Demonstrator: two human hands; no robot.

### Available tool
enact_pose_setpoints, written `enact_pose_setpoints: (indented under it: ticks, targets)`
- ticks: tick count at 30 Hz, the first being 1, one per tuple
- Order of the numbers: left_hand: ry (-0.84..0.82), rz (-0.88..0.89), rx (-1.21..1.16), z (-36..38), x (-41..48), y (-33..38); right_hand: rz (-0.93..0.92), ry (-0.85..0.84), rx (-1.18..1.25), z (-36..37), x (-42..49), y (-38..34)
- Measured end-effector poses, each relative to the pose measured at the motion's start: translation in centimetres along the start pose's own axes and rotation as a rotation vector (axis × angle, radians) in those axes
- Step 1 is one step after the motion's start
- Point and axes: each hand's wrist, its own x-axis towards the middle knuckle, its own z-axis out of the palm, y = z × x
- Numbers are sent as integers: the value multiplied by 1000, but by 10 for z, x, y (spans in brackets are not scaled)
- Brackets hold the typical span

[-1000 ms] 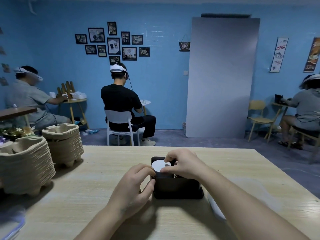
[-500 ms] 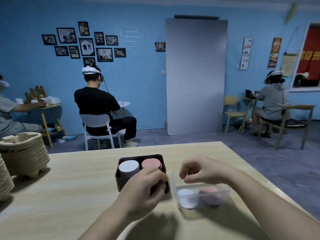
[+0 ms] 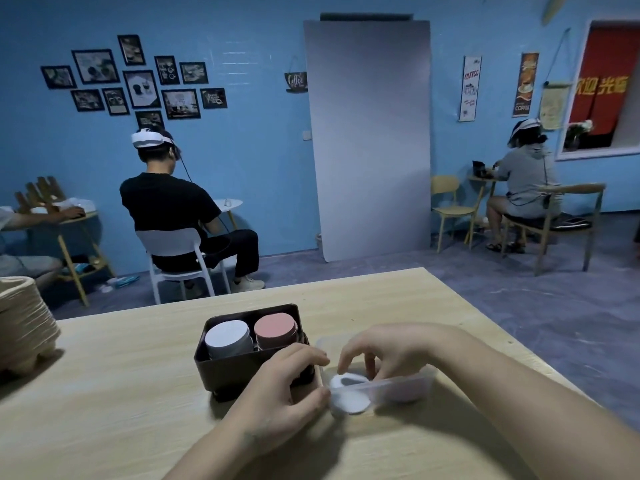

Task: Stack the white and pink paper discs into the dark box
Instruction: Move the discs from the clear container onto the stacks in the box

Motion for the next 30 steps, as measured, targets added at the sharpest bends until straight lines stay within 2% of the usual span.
enact_pose_setpoints:
  ticks: [7, 12, 25, 30]
  targets:
    - [22, 6, -28, 3, 0, -1, -142, -25, -104, 0, 11, 0]
    - [20, 9, -10, 4, -1, -2, -159, -8, -166, 0, 12, 0]
    - [-4, -34, -2, 0, -2, 4, -94, 46, -61, -1, 12, 0]
    - [-45, -30, 90, -3, -3, 0, -86, 75, 41, -7, 2, 0]
